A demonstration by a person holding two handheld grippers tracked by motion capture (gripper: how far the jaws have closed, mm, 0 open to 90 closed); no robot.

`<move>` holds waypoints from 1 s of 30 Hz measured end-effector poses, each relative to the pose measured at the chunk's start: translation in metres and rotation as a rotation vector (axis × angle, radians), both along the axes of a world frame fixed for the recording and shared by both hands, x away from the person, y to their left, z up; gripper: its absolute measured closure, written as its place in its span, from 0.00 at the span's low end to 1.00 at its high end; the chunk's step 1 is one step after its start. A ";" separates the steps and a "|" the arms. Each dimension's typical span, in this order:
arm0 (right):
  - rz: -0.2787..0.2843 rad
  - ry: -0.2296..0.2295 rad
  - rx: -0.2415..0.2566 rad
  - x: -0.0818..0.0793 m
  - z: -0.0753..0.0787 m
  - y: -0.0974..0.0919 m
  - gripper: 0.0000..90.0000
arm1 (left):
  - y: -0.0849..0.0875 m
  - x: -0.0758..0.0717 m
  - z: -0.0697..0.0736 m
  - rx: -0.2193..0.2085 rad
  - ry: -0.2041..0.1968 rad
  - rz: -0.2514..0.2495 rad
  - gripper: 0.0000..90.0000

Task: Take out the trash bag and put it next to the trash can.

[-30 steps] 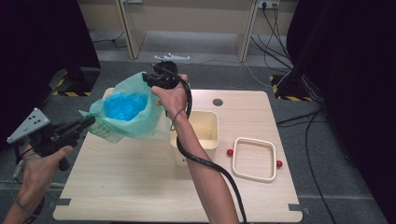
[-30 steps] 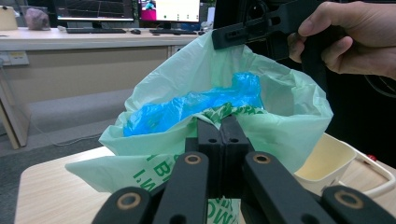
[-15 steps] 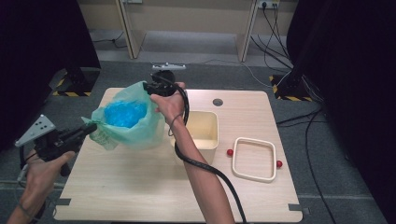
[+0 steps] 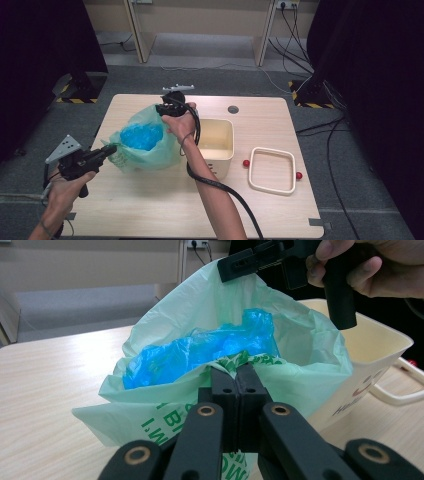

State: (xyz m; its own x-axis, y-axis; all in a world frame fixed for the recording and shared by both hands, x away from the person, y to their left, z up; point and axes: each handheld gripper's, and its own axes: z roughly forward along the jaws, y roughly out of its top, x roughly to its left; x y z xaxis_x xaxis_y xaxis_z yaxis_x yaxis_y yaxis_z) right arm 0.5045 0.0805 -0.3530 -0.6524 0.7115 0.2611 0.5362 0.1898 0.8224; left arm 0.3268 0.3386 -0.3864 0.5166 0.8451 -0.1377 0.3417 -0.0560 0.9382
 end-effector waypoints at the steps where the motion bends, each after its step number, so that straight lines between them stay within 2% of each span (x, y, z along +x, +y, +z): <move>1: 0.000 0.007 -0.006 0.000 -0.002 0.001 0.98 | -0.001 0.000 -0.002 0.001 0.005 0.002 0.99; 8: 0.006 0.041 -0.043 0.002 -0.016 0.002 0.97 | -0.008 0.002 -0.021 0.016 0.037 -0.003 0.99; 17: 0.012 0.074 -0.084 0.002 -0.023 -0.004 0.93 | -0.019 0.007 -0.043 0.019 0.081 -0.004 0.96; 19: 0.011 0.086 -0.083 0.003 -0.024 -0.006 0.91 | -0.020 0.008 -0.047 0.019 0.096 -0.014 0.91; 21: 0.007 0.093 -0.072 0.003 -0.025 -0.008 0.90 | -0.021 0.008 -0.047 0.022 0.101 -0.021 0.81; 24: -0.003 0.103 -0.061 0.004 -0.025 -0.012 0.83 | -0.023 0.006 -0.041 0.054 0.075 0.006 0.61; 26: -0.011 0.104 -0.056 0.005 -0.024 -0.015 0.80 | -0.024 0.004 -0.035 0.075 0.049 0.016 0.51; 30: -0.024 0.111 -0.028 0.006 -0.019 -0.020 0.71 | -0.025 0.002 -0.024 0.054 0.037 0.036 0.38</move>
State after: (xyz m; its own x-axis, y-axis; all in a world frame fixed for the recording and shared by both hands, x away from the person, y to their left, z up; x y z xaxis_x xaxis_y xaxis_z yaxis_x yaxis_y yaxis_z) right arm 0.5105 0.0604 -0.3723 -0.6033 0.7343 0.3110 0.6285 0.1977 0.7523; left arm 0.3290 0.3134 -0.4104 0.4815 0.8695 -0.1104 0.3790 -0.0931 0.9207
